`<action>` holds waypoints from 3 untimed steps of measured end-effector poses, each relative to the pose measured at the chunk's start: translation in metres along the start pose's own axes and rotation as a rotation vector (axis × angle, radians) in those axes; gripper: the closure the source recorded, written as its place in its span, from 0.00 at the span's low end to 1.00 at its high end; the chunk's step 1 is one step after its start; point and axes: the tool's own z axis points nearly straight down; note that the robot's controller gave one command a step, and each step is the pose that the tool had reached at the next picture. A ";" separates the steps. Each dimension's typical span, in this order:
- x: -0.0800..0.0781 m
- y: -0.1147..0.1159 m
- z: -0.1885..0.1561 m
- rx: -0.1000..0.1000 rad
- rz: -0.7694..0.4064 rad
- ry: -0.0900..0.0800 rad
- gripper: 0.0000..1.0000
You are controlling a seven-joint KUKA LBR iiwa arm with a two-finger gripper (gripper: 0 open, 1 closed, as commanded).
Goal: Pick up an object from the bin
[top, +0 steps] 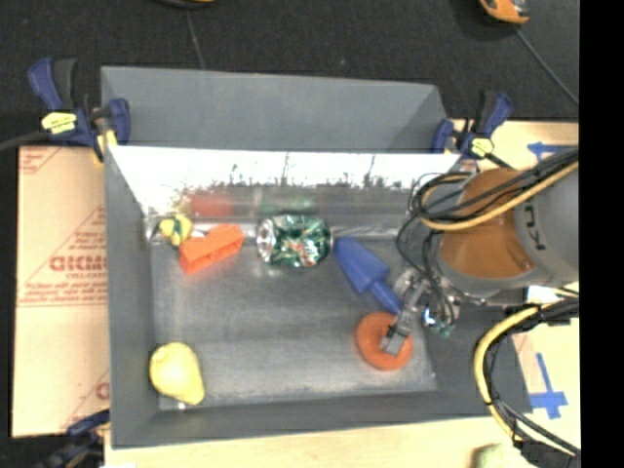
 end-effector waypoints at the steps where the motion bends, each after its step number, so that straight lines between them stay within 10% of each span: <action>1: 0.014 0.007 0.001 0.000 0.022 -0.006 0.00; 3: 0.002 0.007 0.000 -0.001 0.010 -0.013 0.00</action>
Offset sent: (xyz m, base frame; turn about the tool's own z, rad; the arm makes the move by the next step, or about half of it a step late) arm 0.0085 0.0001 -0.0012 0.0025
